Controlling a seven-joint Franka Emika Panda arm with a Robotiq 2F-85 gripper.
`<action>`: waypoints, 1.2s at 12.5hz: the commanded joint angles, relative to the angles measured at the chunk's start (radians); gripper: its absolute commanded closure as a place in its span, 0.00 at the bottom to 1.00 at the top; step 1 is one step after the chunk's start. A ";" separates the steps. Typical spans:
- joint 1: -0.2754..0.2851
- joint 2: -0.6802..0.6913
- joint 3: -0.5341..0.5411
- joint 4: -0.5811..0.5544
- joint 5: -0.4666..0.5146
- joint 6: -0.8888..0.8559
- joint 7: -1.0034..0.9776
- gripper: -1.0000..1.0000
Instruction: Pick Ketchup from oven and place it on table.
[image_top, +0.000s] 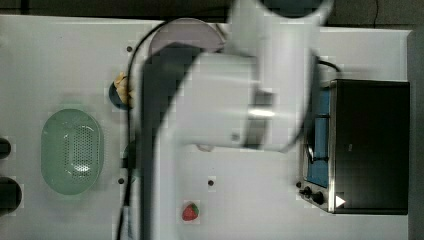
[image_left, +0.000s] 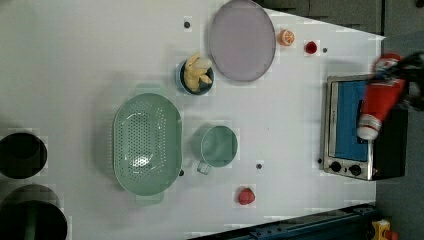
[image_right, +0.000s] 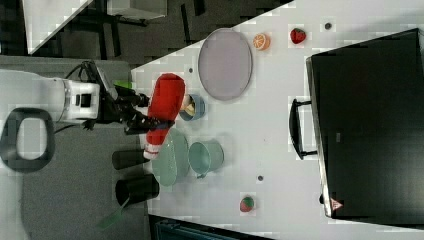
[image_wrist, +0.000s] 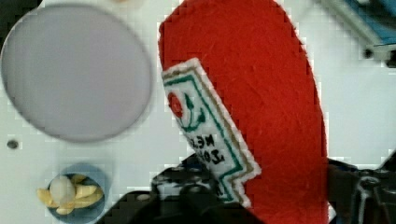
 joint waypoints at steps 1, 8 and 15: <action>0.004 -0.008 -0.007 -0.116 0.022 0.105 0.028 0.36; 0.004 0.001 -0.007 -0.479 0.022 0.502 0.028 0.36; 0.004 0.085 -0.006 -0.664 0.023 0.807 0.028 0.33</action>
